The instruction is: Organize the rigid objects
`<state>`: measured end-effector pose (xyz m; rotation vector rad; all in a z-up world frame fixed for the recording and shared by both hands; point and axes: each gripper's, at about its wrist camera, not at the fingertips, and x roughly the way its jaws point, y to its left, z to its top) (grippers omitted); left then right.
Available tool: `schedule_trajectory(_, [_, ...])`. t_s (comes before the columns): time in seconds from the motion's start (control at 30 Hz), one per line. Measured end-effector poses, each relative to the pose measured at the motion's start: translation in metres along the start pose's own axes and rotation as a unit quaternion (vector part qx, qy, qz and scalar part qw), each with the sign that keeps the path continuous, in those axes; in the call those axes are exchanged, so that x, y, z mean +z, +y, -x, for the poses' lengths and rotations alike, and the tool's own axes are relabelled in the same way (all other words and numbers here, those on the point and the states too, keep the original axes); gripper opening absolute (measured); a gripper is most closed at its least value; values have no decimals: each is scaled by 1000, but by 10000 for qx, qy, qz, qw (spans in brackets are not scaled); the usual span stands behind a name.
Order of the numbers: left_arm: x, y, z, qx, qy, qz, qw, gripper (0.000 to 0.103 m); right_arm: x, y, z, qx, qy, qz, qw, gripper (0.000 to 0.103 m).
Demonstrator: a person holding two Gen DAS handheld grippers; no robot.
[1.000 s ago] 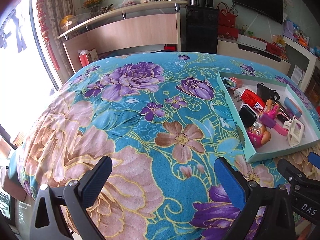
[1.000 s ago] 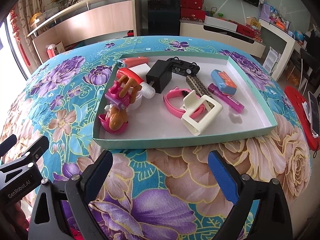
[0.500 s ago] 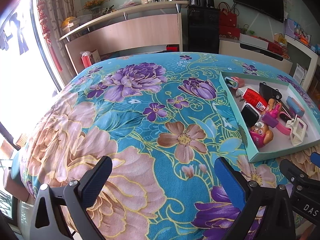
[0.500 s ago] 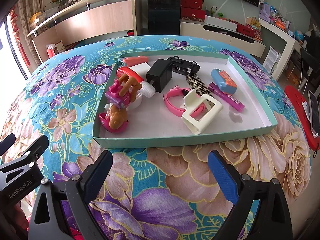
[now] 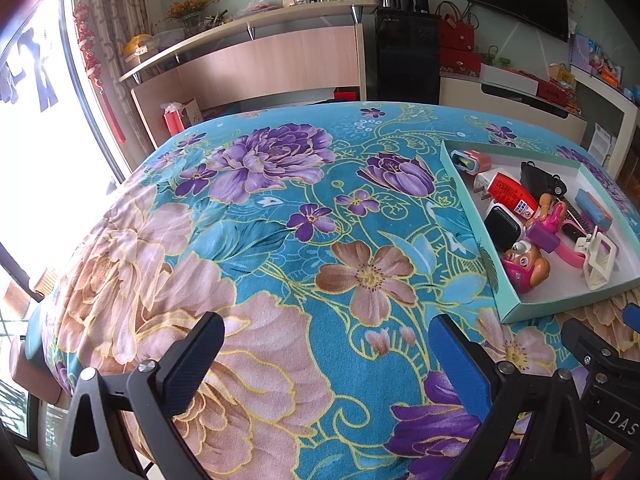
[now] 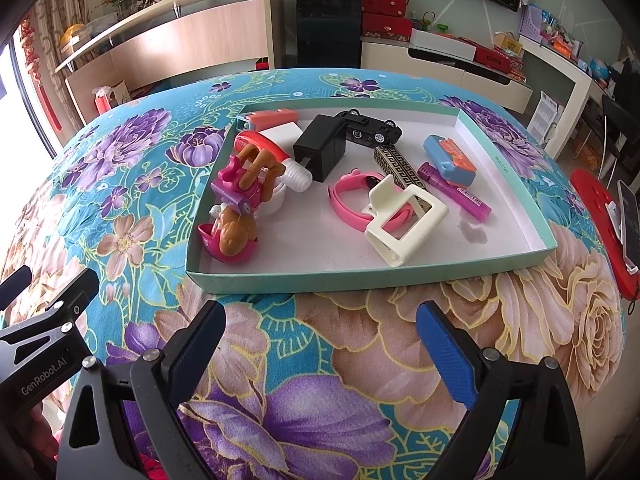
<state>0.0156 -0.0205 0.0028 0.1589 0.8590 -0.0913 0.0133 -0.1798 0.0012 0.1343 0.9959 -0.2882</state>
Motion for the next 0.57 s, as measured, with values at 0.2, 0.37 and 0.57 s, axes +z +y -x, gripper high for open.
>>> schedule_trajectory(0.2, [0, 0, 0, 5, 5, 9, 10000, 103, 0, 0, -1, 7, 18, -5, 10000, 96])
schedule_trajectory(0.37, [0, 1, 0, 21, 6, 16, 10000, 103, 0, 0, -1, 5, 17, -6, 10000, 96])
schedule_trajectory(0.57, [0, -1, 0, -9, 14, -36, 10000, 103, 0, 0, -1, 9, 19, -5, 10000, 96])
